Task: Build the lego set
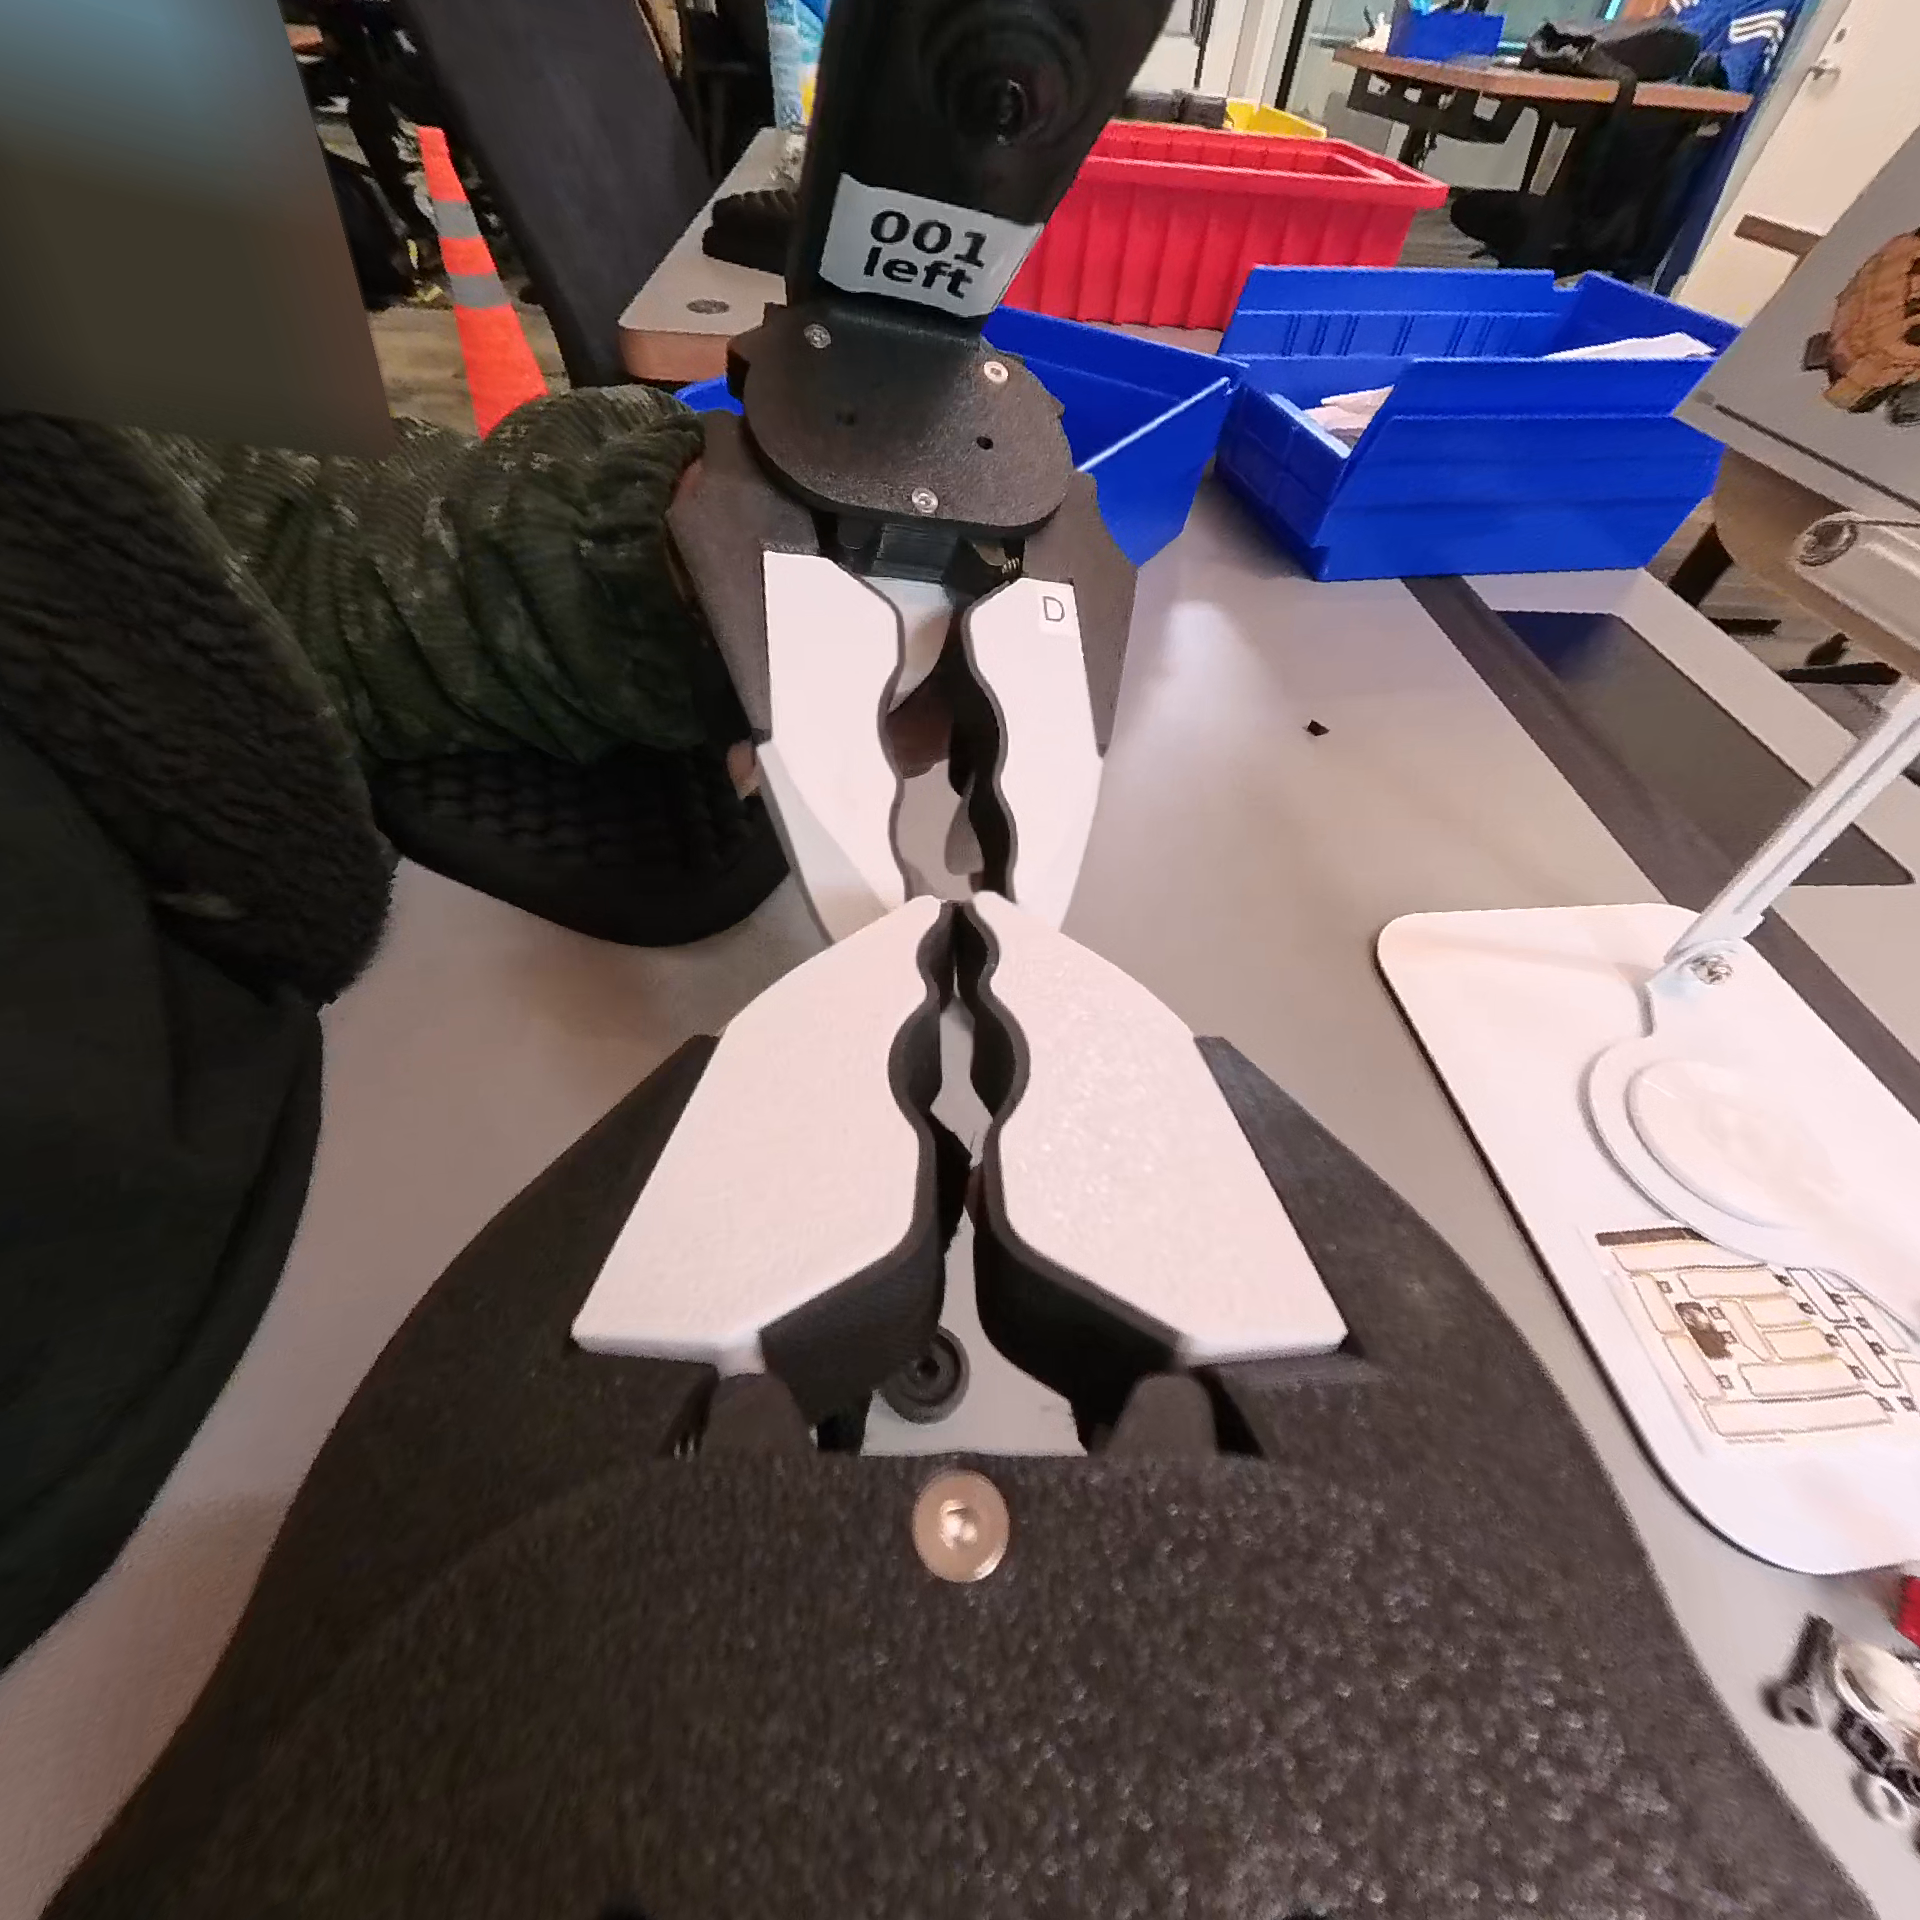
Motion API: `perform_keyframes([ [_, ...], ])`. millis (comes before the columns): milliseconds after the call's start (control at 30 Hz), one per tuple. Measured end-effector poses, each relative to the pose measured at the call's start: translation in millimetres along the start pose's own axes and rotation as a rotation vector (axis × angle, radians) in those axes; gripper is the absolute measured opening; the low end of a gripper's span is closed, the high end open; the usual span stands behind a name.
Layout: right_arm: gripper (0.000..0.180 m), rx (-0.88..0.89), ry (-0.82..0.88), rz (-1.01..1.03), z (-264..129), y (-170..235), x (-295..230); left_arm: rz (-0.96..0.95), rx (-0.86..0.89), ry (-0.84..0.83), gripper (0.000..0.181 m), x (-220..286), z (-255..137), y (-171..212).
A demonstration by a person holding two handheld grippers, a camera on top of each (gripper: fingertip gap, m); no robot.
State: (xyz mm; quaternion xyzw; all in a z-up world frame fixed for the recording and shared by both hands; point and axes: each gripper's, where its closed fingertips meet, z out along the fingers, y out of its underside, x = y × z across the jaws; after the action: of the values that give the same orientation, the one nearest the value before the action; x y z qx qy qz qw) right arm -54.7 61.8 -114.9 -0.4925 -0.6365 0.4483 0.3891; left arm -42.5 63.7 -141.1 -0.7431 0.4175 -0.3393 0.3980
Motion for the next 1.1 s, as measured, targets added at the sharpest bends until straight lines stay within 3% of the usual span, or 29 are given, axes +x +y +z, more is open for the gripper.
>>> perform_keyframes([
  [267,0.000,0.022,-0.023,0.028,0,-6,-4,0.067,-0.051,-0.093,0.017,-6,9,5],
  [367,0.000,0.038,-0.036,0.047,-1,-9,-5,0.070,-0.029,-0.095,0.004,-6,10,2],
  [1100,0.000,0.063,-0.053,0.155,-11,-7,7,-0.077,-0.001,0.102,0.002,5,0,7],
])
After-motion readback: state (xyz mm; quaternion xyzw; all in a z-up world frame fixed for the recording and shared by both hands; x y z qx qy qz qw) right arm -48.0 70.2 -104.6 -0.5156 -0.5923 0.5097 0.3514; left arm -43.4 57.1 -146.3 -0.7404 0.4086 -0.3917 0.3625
